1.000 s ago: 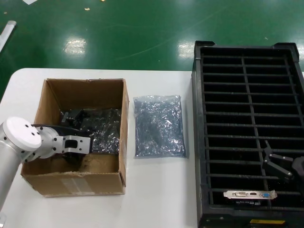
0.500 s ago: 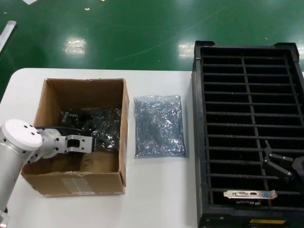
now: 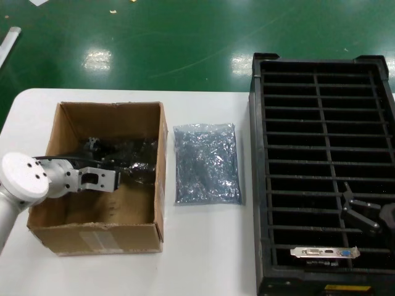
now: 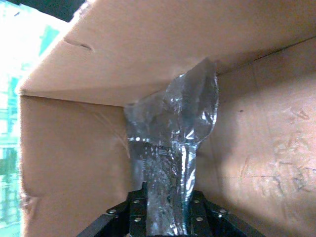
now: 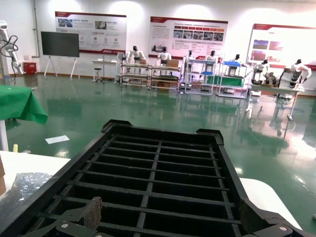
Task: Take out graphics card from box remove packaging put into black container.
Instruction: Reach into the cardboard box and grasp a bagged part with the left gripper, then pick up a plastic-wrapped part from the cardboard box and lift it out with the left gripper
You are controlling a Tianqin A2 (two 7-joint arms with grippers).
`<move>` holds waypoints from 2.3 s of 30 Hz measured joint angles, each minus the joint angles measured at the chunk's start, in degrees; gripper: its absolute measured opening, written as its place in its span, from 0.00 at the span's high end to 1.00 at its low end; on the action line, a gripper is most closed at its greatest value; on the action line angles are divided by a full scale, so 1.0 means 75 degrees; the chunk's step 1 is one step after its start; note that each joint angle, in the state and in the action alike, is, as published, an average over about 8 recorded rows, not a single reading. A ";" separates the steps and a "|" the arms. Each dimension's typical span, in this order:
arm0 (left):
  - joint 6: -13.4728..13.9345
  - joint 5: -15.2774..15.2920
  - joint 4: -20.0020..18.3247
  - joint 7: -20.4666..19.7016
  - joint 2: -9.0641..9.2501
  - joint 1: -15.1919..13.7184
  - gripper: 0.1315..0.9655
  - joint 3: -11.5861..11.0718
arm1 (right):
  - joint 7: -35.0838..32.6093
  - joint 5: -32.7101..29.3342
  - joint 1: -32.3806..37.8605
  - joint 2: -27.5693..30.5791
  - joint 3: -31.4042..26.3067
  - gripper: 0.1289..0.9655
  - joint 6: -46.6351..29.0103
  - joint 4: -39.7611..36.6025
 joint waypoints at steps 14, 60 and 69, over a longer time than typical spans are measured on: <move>0.0155 0.0655 -0.2019 -0.1402 -0.0779 0.0784 0.93 0.0162 | 0.0000 0.0000 0.0000 0.0000 0.0000 0.00 0.0000 0.0000; 0.0602 0.1093 -1.0302 -0.4225 -0.3568 0.5757 0.99 -0.2608 | 0.0001 -0.0001 0.0000 0.0000 0.0000 0.00 0.0000 0.0000; 0.0530 0.0901 -1.0698 -0.4305 -0.3651 0.6417 0.99 -0.2852 | 0.0001 -0.0001 0.0000 0.0000 0.0000 0.00 0.0000 0.0000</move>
